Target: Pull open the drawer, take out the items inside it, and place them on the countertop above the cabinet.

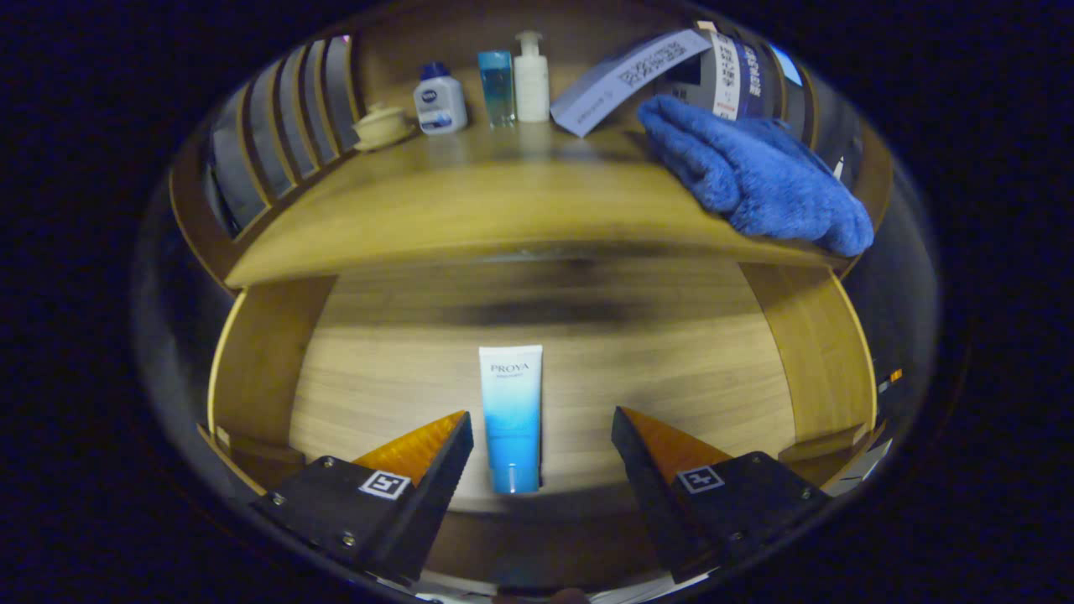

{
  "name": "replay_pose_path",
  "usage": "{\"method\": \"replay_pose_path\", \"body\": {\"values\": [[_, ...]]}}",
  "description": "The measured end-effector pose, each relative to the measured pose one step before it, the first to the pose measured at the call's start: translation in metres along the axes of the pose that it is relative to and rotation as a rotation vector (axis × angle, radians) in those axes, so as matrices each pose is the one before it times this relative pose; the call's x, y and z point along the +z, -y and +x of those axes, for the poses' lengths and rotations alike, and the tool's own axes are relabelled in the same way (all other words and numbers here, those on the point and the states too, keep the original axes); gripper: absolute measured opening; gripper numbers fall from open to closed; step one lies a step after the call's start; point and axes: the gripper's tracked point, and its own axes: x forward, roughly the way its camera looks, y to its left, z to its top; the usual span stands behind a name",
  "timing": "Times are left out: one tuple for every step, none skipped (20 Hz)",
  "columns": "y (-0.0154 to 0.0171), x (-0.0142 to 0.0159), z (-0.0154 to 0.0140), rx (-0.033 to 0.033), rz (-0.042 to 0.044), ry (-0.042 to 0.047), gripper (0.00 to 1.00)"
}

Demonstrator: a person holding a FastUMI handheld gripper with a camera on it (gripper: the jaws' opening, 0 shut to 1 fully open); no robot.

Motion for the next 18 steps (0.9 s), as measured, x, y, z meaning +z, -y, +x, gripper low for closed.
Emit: {"method": "replay_pose_path", "body": {"values": [[-0.00568,-0.00177,0.0035,0.02297,0.00878,-0.03289,0.99],[-0.00442,-0.00106,0.00218,0.01873,0.0167,-0.03233,0.99],[0.00013,-0.00008,0.00364,-0.00161,0.01799,-0.0307,0.99],[0.00129,-0.00352,0.00396,-0.00832,0.00672,-0.03926,0.99],[0.00129,-0.00468,0.00171,-0.00591,0.00585,-0.04985,0.98],[-0.00213,-0.00407,0.00146,0.00509,0.00231,-0.04277,0.98],[0.00088,-0.00072,0.00686,0.00426,-0.0006,-0.02115,0.98],[0.0044,0.00179,-0.00233,-0.02931,-0.00858,0.00842,0.95],[0.00156,0.00393,0.00379,-0.01829,-0.02573,0.02884,0.85],[0.00357,0.0039,0.00115,-0.02216,-0.05812,0.02949,0.75],[0.0014,0.00918,-0.00556,-0.00037,-0.01504,0.04587,0.64],[0.00142,-0.00473,0.00645,0.00009,-0.02655,0.00327,0.53],[0.0028,0.00302,-0.00197,-0.00933,-0.00398,0.0138,0.42],[0.00594,0.00298,-0.0015,-0.03236,0.00143,0.02047,0.43],[0.0061,0.00784,-0.00436,-0.01698,0.0058,0.05413,0.38],[0.00228,0.00665,-0.0049,0.00195,0.00963,0.04998,0.38],[-0.0025,0.00027,-0.00461,0.02408,0.00318,0.03585,0.38],[-0.00456,-0.00288,-0.00009,0.03916,-0.00133,0.02404,0.38]]}}
